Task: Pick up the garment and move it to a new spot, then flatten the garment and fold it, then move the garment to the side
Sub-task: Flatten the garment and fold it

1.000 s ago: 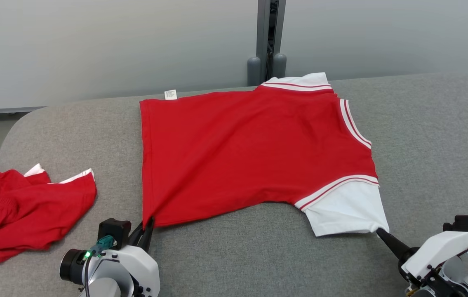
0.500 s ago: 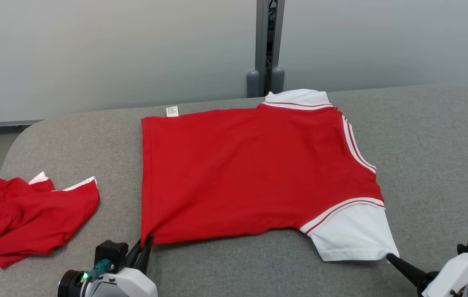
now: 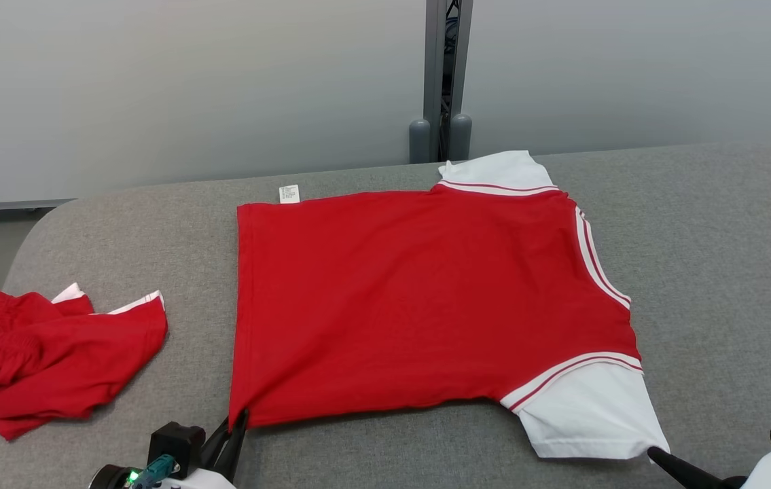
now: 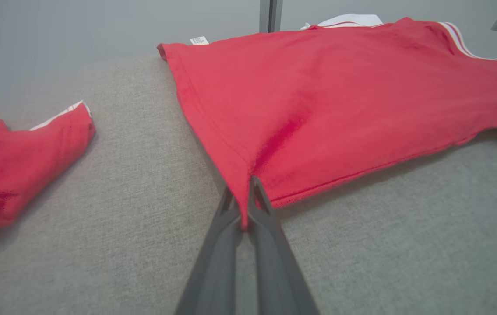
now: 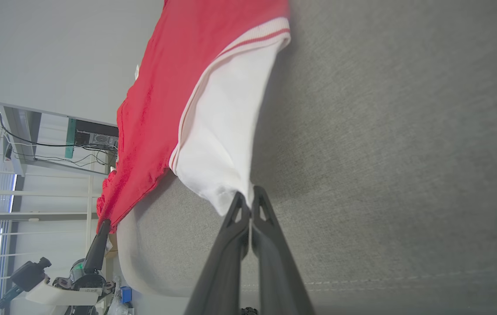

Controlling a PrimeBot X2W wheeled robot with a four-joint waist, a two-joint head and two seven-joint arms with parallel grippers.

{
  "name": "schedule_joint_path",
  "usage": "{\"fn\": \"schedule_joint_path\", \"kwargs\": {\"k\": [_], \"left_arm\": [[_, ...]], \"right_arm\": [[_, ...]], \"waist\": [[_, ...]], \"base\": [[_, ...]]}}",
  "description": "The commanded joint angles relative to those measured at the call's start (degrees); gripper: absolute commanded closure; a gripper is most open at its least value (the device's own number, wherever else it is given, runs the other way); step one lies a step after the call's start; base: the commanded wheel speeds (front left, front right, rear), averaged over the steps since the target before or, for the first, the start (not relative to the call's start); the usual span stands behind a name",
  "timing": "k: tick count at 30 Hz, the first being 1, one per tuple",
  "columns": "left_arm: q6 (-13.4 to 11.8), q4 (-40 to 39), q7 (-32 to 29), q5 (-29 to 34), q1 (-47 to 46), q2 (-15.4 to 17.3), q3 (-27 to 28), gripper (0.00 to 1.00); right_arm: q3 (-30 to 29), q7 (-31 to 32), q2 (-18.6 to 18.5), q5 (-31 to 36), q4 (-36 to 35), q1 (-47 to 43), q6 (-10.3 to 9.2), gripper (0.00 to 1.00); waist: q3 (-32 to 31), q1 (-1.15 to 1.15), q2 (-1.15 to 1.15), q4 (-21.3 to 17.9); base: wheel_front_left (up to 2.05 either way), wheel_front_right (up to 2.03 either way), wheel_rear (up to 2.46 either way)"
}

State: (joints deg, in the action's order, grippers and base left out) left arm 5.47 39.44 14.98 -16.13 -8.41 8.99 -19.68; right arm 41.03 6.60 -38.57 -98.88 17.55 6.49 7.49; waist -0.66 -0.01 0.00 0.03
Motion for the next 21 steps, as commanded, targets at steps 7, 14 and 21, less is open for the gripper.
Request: {"fn": "schedule_joint_path", "kwargs": {"k": [7, 14, 21], "left_arm": [[0.5, -2.2, 0.2, 0.5, 1.3, 1.0, 0.8, 1.00], [1.2, -1.0, 0.2, 0.2, 1.4, 1.7, -0.9, 1.00], [1.5, -2.3, 0.2, 2.0, 2.7, 3.5, -3.2, 1.00]], "right_arm": [[0.2, 2.1, -4.3, -3.6, -4.7, -1.5, 0.00, 1.00], [2.4, 2.4, -6.5, -5.8, -6.0, -1.4, 0.00, 1.00], [4.7, 1.7, -8.6, -8.1, -7.7, -2.3, 0.00, 1.00]], "waist": [[0.0, 0.01, 0.00, 0.0], [0.2, 0.01, 0.00, 0.2], [0.5, 0.01, 0.00, 0.4]], "base": [[0.00, 0.00, 0.00], [0.00, 0.00, 0.00], [0.00, 0.00, 0.00]]}}
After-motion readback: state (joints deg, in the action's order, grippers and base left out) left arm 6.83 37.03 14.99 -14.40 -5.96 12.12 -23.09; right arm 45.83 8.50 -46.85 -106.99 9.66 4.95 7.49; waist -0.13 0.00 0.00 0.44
